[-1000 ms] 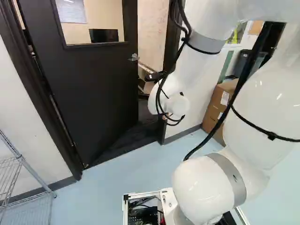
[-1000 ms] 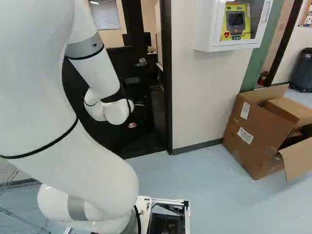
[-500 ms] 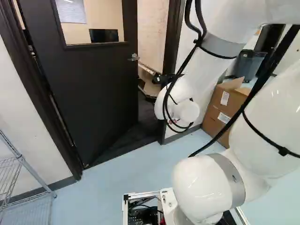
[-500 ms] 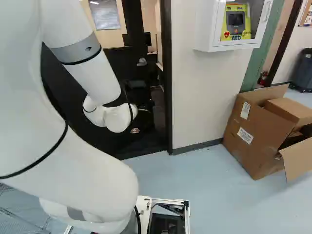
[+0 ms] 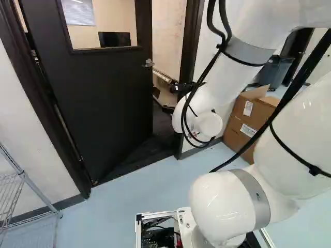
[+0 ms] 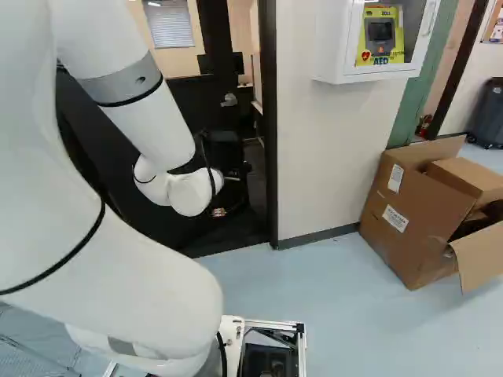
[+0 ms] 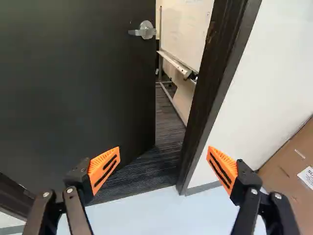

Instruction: Open the door and move inside

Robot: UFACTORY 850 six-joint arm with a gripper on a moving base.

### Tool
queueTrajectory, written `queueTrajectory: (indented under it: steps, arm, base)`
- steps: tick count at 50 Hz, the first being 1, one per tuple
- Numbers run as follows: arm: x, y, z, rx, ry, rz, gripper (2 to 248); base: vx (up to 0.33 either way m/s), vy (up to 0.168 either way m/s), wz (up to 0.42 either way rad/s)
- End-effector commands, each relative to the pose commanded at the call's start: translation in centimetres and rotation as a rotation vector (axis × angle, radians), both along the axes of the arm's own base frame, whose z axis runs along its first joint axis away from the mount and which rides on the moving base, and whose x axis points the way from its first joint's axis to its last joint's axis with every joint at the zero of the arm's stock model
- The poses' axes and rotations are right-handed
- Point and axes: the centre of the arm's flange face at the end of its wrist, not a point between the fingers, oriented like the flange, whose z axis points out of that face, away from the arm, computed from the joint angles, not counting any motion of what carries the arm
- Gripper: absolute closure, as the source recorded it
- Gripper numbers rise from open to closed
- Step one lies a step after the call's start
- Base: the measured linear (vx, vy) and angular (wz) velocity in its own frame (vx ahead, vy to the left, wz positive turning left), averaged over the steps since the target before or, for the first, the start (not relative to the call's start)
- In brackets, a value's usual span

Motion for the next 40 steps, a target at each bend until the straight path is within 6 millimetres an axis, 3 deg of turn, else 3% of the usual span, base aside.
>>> queueTrajectory:
  steps: [23, 40]
  arm:
    - [0.00, 0.00, 0.00, 0.000, 0.000, 0.000, 3]
    - [0.00, 0.00, 0.00, 0.000, 0.000, 0.000, 3]
  base:
    - [0.013, 0.000, 0.005]
    - [0.107, 0.038, -0.025]
